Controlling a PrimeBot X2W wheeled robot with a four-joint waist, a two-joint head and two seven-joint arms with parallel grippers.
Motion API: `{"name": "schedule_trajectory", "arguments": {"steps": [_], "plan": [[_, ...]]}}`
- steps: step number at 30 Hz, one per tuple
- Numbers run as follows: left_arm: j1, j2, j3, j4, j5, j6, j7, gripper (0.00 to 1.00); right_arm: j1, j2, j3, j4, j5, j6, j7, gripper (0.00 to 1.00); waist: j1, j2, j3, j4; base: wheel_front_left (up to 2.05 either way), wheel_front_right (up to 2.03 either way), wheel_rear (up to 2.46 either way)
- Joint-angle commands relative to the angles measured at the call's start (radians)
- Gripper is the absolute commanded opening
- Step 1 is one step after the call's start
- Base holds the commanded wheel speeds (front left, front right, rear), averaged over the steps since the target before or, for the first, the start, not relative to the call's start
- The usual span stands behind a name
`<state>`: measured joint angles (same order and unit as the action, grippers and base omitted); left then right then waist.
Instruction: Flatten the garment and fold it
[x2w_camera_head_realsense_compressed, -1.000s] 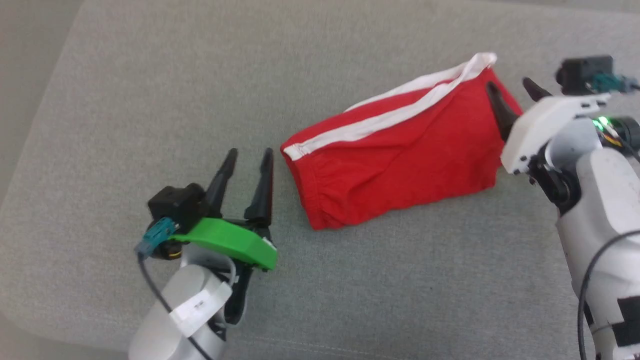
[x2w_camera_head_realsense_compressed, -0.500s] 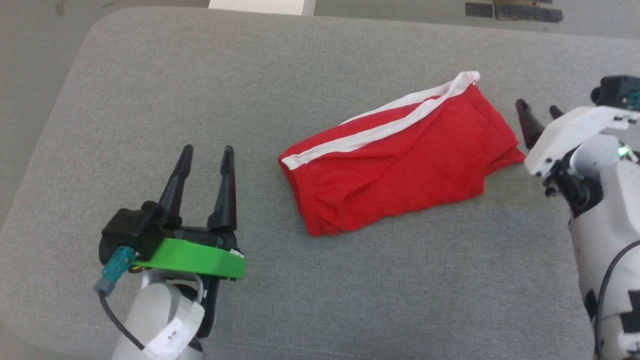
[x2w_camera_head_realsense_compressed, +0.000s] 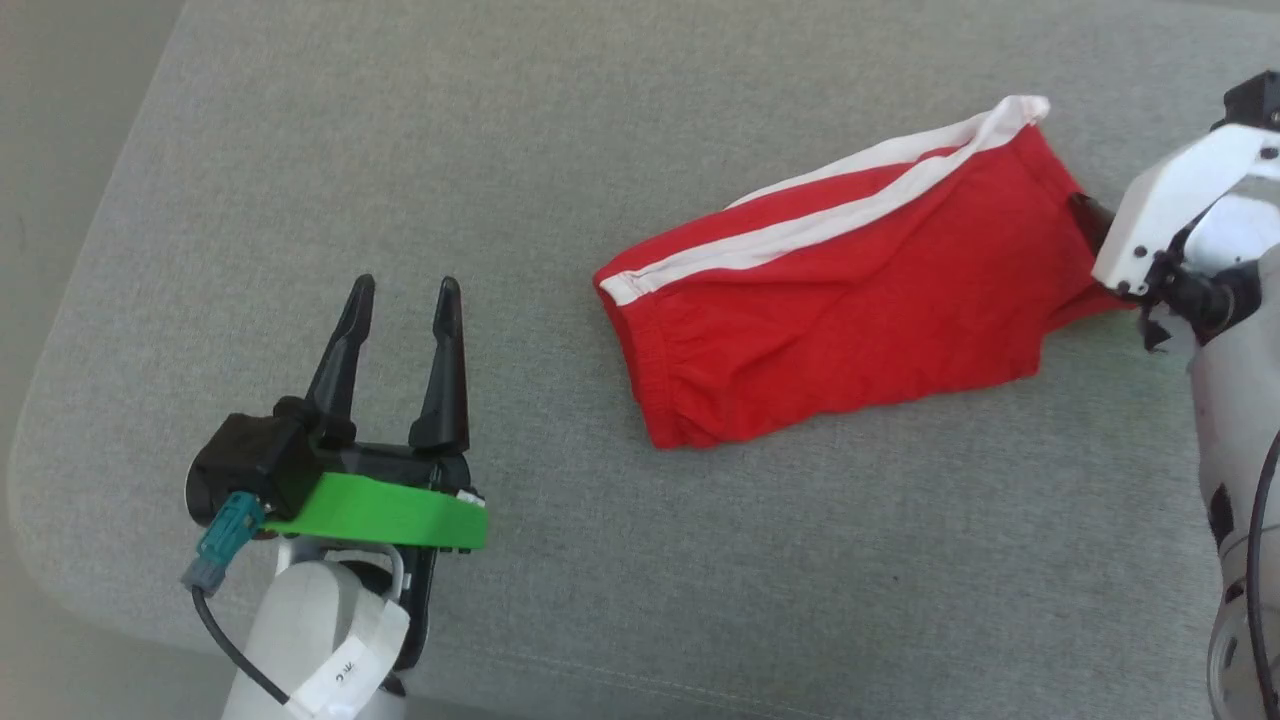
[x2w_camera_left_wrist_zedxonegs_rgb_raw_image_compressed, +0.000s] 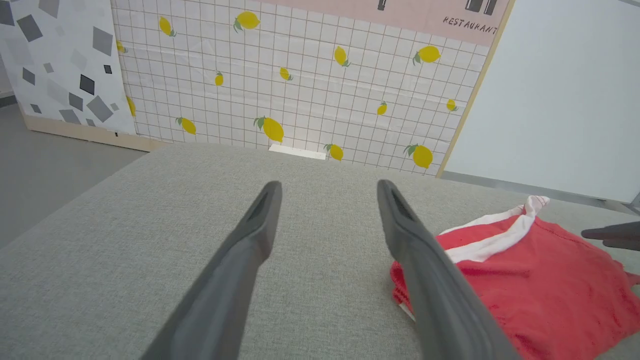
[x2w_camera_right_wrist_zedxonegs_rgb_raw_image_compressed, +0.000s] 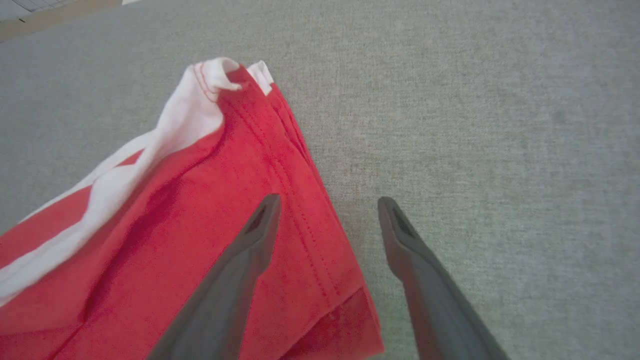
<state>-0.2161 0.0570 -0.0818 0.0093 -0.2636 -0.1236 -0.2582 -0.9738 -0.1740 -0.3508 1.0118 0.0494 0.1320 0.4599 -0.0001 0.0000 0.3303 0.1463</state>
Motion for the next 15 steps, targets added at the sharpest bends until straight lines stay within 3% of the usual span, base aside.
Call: {"name": "schedule_trajectory", "arguments": {"steps": [1,9,10,11,12,13,15], "plan": [[-0.003,-0.004,0.002,-0.006,0.012,-0.007,-0.004,1.0,-0.023,-0.002,-0.009,0.008,-0.022,-0.001,0.022,1.0,0.0001,0.0,0.031,0.024,0.0,0.0,0.0],[-0.026,-0.006,0.004,-0.019,0.007,-0.007,-0.004,1.0,-0.076,0.02,-0.013,0.018,-0.108,-0.001,0.188,1.0,0.0001,0.0,0.084,0.042,0.0,0.0,0.0],[-0.027,-0.006,0.006,-0.02,0.008,-0.007,-0.004,1.0,-0.076,0.024,-0.007,0.022,-0.11,-0.001,0.215,0.87,0.0001,0.0,0.086,0.042,0.0,0.0,0.0],[-0.028,-0.006,0.007,-0.02,0.007,-0.007,-0.004,1.0,-0.075,0.027,-0.002,0.025,-0.11,-0.001,0.235,0.47,0.0001,0.0,0.088,0.042,0.0,0.0,0.0],[-0.029,-0.006,0.008,-0.021,0.006,-0.007,-0.004,1.0,-0.074,0.031,0.003,0.025,-0.105,-0.001,0.254,0.34,0.0001,0.0,0.089,0.041,0.0,0.0,0.0],[-0.03,-0.006,0.009,-0.021,0.005,-0.007,-0.004,1.0,-0.073,0.034,0.006,0.021,-0.1,-0.001,0.261,0.05,0.0001,0.0,0.089,0.041,0.0,0.0,0.0],[-0.031,-0.007,0.01,-0.021,0.005,-0.007,-0.004,1.0,-0.065,0.035,0.015,0.009,-0.09,-0.001,0.269,0.0,0.0001,0.0,0.089,0.04,0.0,0.0,0.0]]}}
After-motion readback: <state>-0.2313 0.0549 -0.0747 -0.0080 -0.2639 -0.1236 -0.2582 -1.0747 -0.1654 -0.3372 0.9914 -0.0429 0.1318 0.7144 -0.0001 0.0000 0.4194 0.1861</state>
